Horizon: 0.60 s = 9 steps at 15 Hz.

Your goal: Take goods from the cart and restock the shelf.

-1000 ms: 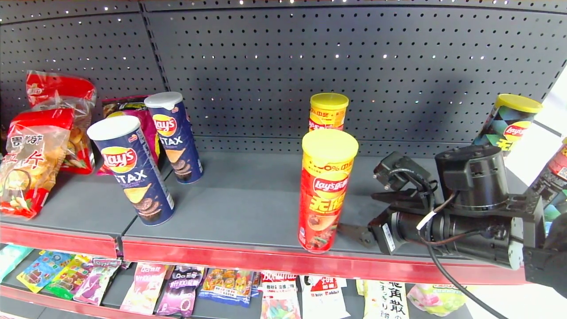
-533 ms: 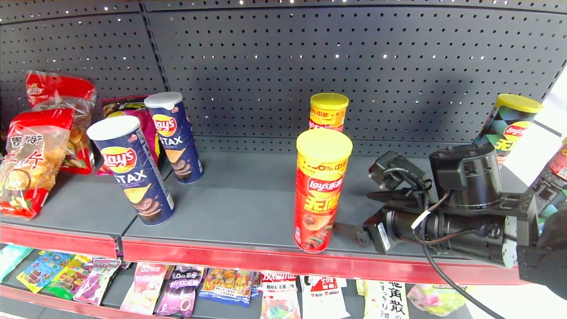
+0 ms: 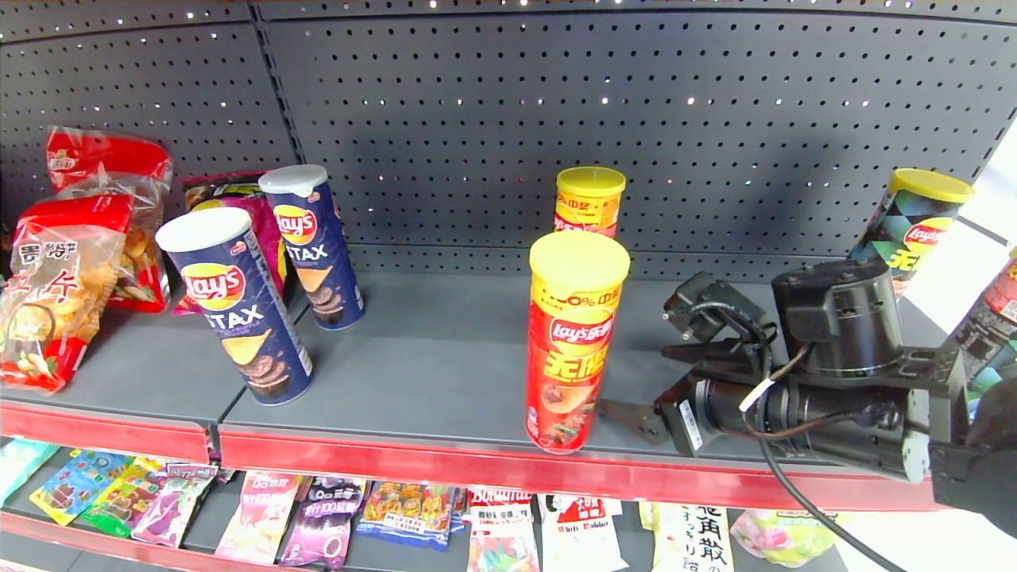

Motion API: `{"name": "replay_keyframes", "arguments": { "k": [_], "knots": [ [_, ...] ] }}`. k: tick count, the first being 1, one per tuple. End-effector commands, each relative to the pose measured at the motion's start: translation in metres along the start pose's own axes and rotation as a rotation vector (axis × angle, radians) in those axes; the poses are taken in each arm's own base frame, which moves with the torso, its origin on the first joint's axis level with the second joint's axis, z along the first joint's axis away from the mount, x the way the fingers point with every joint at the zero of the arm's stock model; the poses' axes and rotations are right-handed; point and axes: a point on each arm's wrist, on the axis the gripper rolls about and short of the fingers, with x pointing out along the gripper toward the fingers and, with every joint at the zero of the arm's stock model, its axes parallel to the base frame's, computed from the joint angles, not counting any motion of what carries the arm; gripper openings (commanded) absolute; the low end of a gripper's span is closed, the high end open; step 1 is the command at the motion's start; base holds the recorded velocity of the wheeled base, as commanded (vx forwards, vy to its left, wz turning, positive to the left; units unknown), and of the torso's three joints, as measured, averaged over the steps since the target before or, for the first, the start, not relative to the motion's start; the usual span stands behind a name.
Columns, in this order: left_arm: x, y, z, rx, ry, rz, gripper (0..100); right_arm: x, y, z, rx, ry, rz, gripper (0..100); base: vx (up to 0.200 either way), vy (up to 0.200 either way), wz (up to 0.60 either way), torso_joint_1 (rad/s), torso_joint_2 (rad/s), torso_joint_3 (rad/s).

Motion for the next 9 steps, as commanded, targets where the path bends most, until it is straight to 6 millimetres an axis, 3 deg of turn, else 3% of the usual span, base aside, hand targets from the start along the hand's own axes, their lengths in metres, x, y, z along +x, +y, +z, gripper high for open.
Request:
{"name": "replay_keyframes", "arguments": {
  "k": [1,3,4,6,7,9],
  "knots": [
    [0.0,0.0,0.0,-0.001,0.0,0.0,100,-0.022,-0.006,0.006,0.011,-0.059,-0.05,100,0.0,0.0,0.0,0.0,0.0,0.0],
    [0.0,0.0,0.0,0.0,0.0,-0.001,100,-0.044,-0.009,0.005,0.017,-0.099,-0.082,100,0.0,0.0,0.0,0.0,0.0,0.0],
    [0.0,0.0,0.0,0.0,0.0,-0.003,100,-0.072,-0.009,-0.001,0.017,-0.149,-0.111,100,0.0,0.0,0.0,0.0,0.0,0.0],
    [0.0,0.0,0.0,0.0,0.0,-0.005,100,-0.1,-0.007,-0.011,0.015,-0.199,-0.126,100,0.0,0.0,0.0,0.0,0.0,0.0],
    [0.0,0.0,0.0,0.0,0.0,-0.008,100,-0.121,-0.007,-0.025,0.018,-0.226,-0.145,100,0.0,0.0,0.0,0.0,0.0,0.0],
    [0.0,0.0,0.0,0.0,0.0,-0.012,100,-0.144,-0.008,-0.045,0.031,-0.246,-0.175,100,0.0,0.0,0.0,0.0,0.0,0.0]
  ]
}}
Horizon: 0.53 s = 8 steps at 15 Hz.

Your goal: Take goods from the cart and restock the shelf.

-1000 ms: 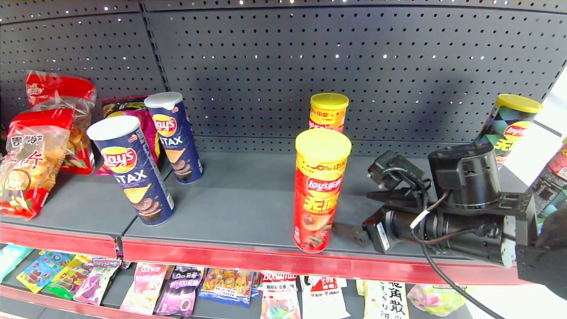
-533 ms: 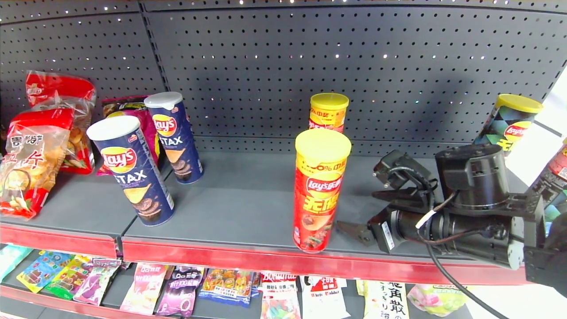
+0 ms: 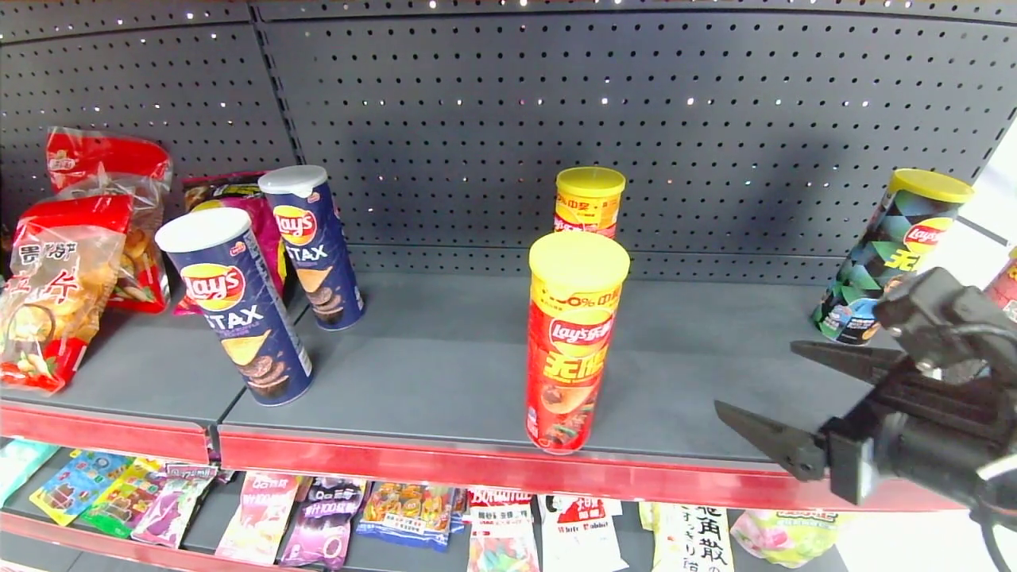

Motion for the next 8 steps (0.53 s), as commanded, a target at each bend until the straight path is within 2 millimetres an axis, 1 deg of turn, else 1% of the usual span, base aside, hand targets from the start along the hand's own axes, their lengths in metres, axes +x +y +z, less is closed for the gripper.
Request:
{"name": "replay_keyframes", "arguments": {
  "k": [1,3,4,5,6,7,8],
  "knots": [
    [0.0,0.0,0.0,0.0,-0.001,0.001,100,-0.05,-0.011,-0.018,0.027,-0.069,-0.066,100,0.0,0.0,0.0,0.0,0.0,0.0],
    [0.0,0.0,0.0,0.0,-0.001,0.001,100,-0.071,-0.015,-0.025,0.036,-0.064,-0.093,100,0.0,0.0,0.0,0.0,0.0,0.0],
    [0.0,0.0,0.0,0.0,-0.001,-0.001,100,-0.085,-0.016,-0.03,0.038,-0.07,-0.103,100,0.0,0.0,0.0,0.0,0.0,0.0],
    [0.0,0.0,0.0,-0.002,-0.001,-0.001,100,-0.109,-0.018,-0.04,0.045,-0.063,-0.154,100,0.0,0.0,0.0,0.0,0.0,0.0],
    [0.0,0.0,0.0,-0.002,-0.001,0.001,100,-0.122,-0.019,-0.047,0.055,-0.052,-0.204,100,0.0,0.0,0.0,0.0,0.0,0.0],
    [0.0,0.0,0.0,-0.002,-0.001,0.001,100,-0.14,-0.019,-0.058,0.072,-0.035,-0.266,100,0.0,0.0,0.0,0.0,0.0,0.0],
    [0.0,0.0,0.0,-0.003,-0.001,-0.004,100,-0.164,-0.014,-0.072,0.102,-0.023,-0.362,100,0.0,0.0,0.0,0.0,0.0,0.0]
  ]
}}
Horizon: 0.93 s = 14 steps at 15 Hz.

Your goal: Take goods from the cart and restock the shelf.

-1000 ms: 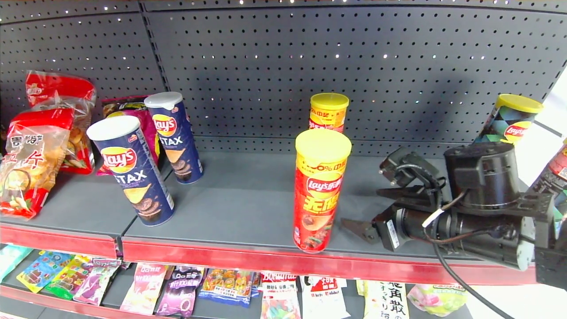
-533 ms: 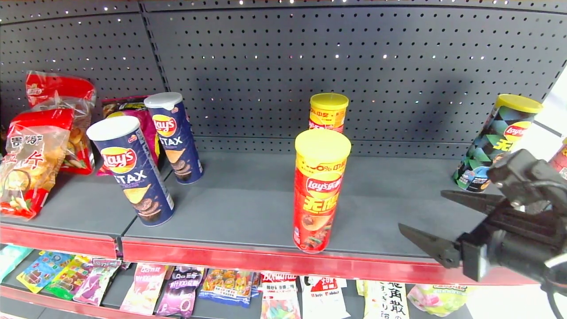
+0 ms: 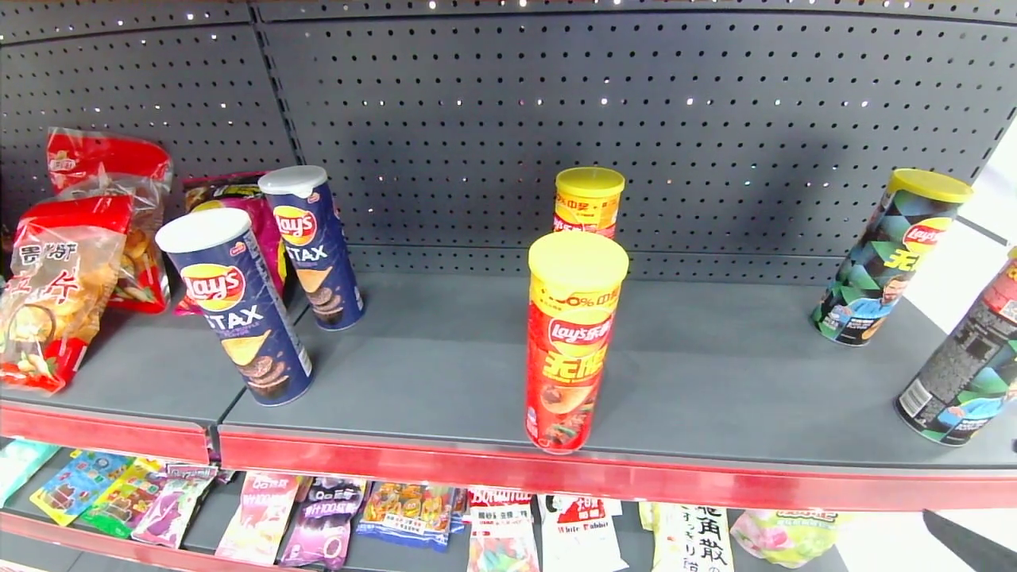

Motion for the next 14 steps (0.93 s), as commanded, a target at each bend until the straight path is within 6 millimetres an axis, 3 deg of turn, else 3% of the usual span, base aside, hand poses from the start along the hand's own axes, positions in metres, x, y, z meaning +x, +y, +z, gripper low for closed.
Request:
{"name": "replay_keyframes", "arguments": {
  "k": [1,4,6,8,10,12,14],
  "knots": [
    [0.0,0.0,0.0,-0.001,0.0,-0.004,100,-0.065,-0.004,-0.033,0.095,-0.065,-0.252,100,0.0,0.0,0.0,0.0,0.0,0.0],
    [0.0,0.0,0.0,-0.001,0.0,-0.007,100,-0.086,0.014,-0.057,0.218,-0.058,-0.486,100,0.0,0.0,0.0,0.0,0.0,0.0],
    [0.0,0.0,0.0,-0.001,0.0,-0.004,100,-0.091,0.021,-0.078,0.237,-0.144,-0.486,100,0.0,0.0,0.0,0.0,0.0,0.0],
    [0.0,0.0,0.0,-0.002,-0.002,-0.002,100,-0.091,0.023,-0.08,0.241,-0.188,-0.444,100,0.0,0.0,0.0,0.0,0.0,0.0],
    [0.0,0.0,0.0,-0.001,0.0,-0.004,100,-0.069,0.026,-0.093,0.228,-0.216,-0.33,100,0.0,0.0,0.0,0.0,0.0,0.0],
    [0.0,0.0,0.0,-0.001,0.001,0.002,100,-0.034,0.024,-0.113,0.212,-0.305,-0.307,100,0.0,0.0,0.0,0.0,0.0,0.0],
    [0.0,0.0,0.0,0.0,-0.001,0.005,100,-0.028,0.025,-0.114,0.263,-0.393,-0.253,100,0.0,0.0,0.0,0.0,0.0,0.0]
  ]
}}
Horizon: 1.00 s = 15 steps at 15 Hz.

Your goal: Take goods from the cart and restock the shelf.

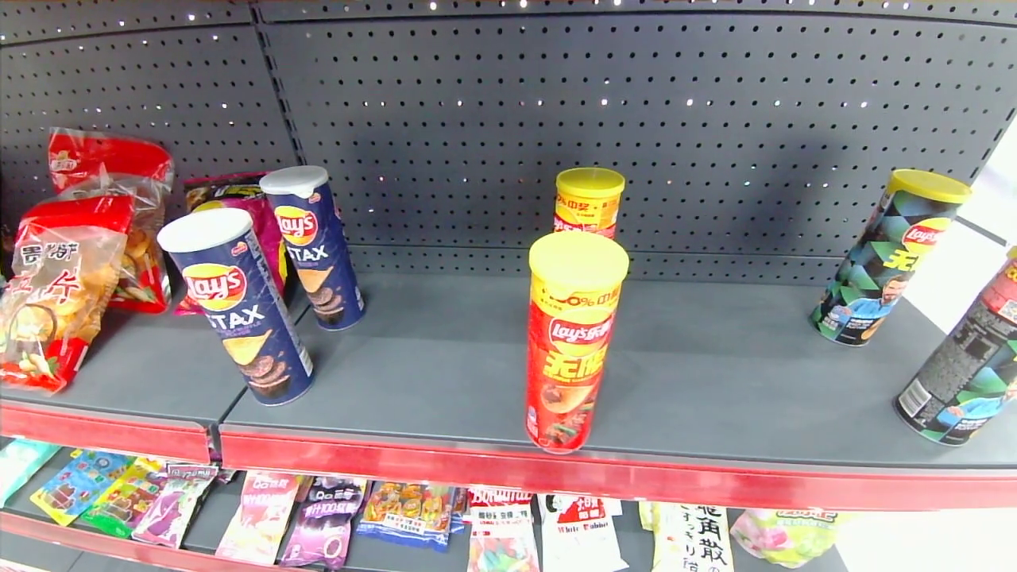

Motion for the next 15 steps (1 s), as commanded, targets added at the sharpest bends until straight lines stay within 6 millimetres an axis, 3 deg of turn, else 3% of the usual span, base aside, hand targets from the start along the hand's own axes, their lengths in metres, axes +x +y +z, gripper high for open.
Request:
{"name": "replay_keyframes", "arguments": {
  "k": [1,3,5,8,11,15],
  "knots": [
    [0.0,0.0,-0.0001,0.002,0.0,-0.001,100,0.0066,0.0028,-0.0224,0.009,0.027,0.085,100,0.0,0.0,0.0,0.0,0.0,0.0],
    [0.0,0.0,-0.0001,0.002,0.0,0.0,100,0.0064,0.0035,-0.0229,-0.004,0.033,0.119,100,0.0,0.0,0.0,0.0,0.0,0.0],
    [0.0,0.0003,-0.0001,0.002,-0.001,0.012,100,0.0066,0.001,-0.0225,0.087,0.037,-0.001,100,0.0,0.0,0.0,0.0,0.0,0.0],
    [0.0007,0.0007,-0.0001,0.001,-0.013,0.026,100,0.0069,-0.0004,-0.0233,0.059,0.029,-0.061,100,0.0,0.0,0.0,0.0,0.0,0.0],
    [0.0007,0.0007,-0.0001,0.003,-0.013,0.029,100,0.0068,0.002,-0.0281,0.008,0.073,0.045,100,0.0,0.0,0.0,0.0,0.0,0.0],
    [0.0007,0.0007,-0.0001,0.0,-0.013,0.029,100,0.0068,0.0023,-0.0295,0.014,0.088,0.052,100,0.0,0.0,0.0,0.0,0.0,0.0]
  ]
}}
